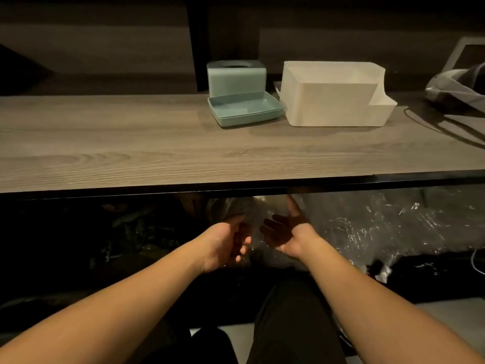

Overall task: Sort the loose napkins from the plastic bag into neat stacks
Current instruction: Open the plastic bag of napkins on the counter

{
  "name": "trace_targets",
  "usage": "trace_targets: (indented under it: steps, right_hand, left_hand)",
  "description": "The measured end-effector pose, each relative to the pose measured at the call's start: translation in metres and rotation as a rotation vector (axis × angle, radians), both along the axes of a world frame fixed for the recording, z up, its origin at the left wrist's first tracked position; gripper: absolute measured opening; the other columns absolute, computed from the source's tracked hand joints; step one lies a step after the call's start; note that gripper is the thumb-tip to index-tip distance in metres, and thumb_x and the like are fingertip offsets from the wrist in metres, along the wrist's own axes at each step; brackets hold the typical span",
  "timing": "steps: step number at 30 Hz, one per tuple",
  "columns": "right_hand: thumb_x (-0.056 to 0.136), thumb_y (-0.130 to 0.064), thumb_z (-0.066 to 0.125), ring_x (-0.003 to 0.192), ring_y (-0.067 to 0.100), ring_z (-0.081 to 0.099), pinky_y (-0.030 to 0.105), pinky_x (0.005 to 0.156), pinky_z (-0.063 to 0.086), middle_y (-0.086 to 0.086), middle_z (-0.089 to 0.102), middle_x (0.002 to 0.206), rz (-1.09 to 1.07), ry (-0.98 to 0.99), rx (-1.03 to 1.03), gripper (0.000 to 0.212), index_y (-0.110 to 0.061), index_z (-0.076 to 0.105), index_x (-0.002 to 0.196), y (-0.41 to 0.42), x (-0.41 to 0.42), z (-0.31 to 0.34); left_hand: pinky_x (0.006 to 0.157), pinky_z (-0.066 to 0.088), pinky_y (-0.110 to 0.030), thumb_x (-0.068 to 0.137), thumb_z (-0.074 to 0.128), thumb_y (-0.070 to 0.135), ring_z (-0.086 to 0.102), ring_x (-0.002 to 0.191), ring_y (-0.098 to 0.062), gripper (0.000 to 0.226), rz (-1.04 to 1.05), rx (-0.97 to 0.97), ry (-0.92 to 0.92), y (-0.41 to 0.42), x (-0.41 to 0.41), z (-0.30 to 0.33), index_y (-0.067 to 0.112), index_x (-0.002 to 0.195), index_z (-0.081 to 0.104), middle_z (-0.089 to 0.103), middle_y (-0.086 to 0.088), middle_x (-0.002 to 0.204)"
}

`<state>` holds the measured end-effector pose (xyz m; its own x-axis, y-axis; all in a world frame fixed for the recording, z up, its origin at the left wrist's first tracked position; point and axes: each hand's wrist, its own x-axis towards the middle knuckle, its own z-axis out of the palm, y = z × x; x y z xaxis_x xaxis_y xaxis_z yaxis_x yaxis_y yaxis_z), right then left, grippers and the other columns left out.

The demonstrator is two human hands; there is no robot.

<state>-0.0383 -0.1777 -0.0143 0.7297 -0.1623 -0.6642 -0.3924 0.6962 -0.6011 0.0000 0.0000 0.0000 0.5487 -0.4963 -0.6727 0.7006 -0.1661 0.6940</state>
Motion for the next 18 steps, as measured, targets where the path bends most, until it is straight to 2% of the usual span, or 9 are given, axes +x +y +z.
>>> trace_targets:
  steps: [3, 7, 9, 11, 13, 15, 18]
  right_hand:
    - [0.093, -0.063, 0.055, 0.097, 0.033, 0.059, 0.042, 0.076, 0.045, 0.015, 0.063, 0.108, -0.008, -0.015, 0.084, 0.064, -0.007, 0.054, 0.126, 0.002, 0.015, 0.003]
    - [0.101, -0.04, 0.055, 0.087, 0.028, 0.056, 0.04, 0.083, 0.043, 0.008, 0.061, 0.098, -0.083, -0.009, 0.047, 0.04, -0.014, 0.059, 0.131, 0.006, 0.023, 0.004]
    - [0.104, -0.031, 0.054, 0.088, 0.028, 0.057, 0.042, 0.086, 0.042, 0.008, 0.061, 0.099, -0.074, 0.026, -0.051, 0.022, -0.014, 0.063, 0.115, 0.006, 0.023, 0.002]
    - [0.103, -0.03, 0.054, 0.084, 0.026, 0.058, 0.04, 0.081, 0.043, 0.007, 0.062, 0.095, -0.031, 0.062, -0.131, 0.017, -0.016, 0.063, 0.099, 0.007, 0.021, -0.003]
    - [0.102, -0.031, 0.057, 0.077, 0.023, 0.056, 0.035, 0.068, 0.041, 0.005, 0.061, 0.088, -0.025, 0.085, -0.171, 0.017, -0.018, 0.063, 0.093, 0.006, 0.018, -0.009]
    - [0.101, -0.029, 0.057, 0.071, 0.022, 0.053, 0.032, 0.062, 0.038, 0.005, 0.059, 0.082, -0.022, 0.078, -0.186, 0.017, -0.019, 0.062, 0.089, 0.006, 0.012, -0.013]
    - [0.101, -0.026, 0.058, 0.063, 0.019, 0.052, 0.03, 0.058, 0.037, 0.003, 0.06, 0.072, -0.014, 0.075, -0.22, 0.017, -0.018, 0.062, 0.086, 0.01, -0.001, -0.016]
  left_hand:
    - [0.049, 0.035, -0.024, 0.105, 0.04, 0.05, 0.046, 0.053, -0.014, 0.039, 0.003, 0.036, -0.005, 0.0, 0.002, -0.001, 0.019, 0.093, 0.06, 0.055, 0.0, 0.064]
    - [0.051, 0.036, -0.025, 0.106, 0.04, 0.048, 0.047, 0.055, -0.015, 0.038, 0.009, 0.068, 0.006, 0.006, 0.001, -0.003, 0.019, 0.096, 0.062, 0.056, -0.001, 0.066]
    - [0.052, 0.036, -0.026, 0.105, 0.041, 0.047, 0.048, 0.055, -0.015, 0.037, 0.017, 0.073, 0.012, 0.007, 0.001, -0.002, 0.018, 0.095, 0.062, 0.056, -0.002, 0.067]
    - [0.053, 0.038, -0.027, 0.105, 0.043, 0.046, 0.052, 0.057, -0.017, 0.037, 0.04, 0.065, 0.018, 0.006, 0.0, -0.002, 0.016, 0.099, 0.064, 0.06, -0.004, 0.071]
    - [0.055, 0.045, -0.028, 0.103, 0.047, 0.048, 0.059, 0.063, -0.021, 0.04, 0.08, 0.058, 0.019, 0.003, -0.001, -0.004, 0.013, 0.107, 0.066, 0.066, -0.008, 0.083]
    - [0.063, 0.05, -0.033, 0.1, 0.052, 0.052, 0.064, 0.074, -0.024, 0.044, 0.118, 0.039, 0.029, -0.002, -0.003, -0.007, 0.012, 0.113, 0.066, 0.068, -0.01, 0.094]
    - [0.07, 0.052, -0.036, 0.094, 0.059, 0.058, 0.065, 0.082, -0.024, 0.047, 0.168, 0.004, 0.03, -0.012, -0.007, -0.013, 0.013, 0.107, 0.068, 0.07, -0.007, 0.09]
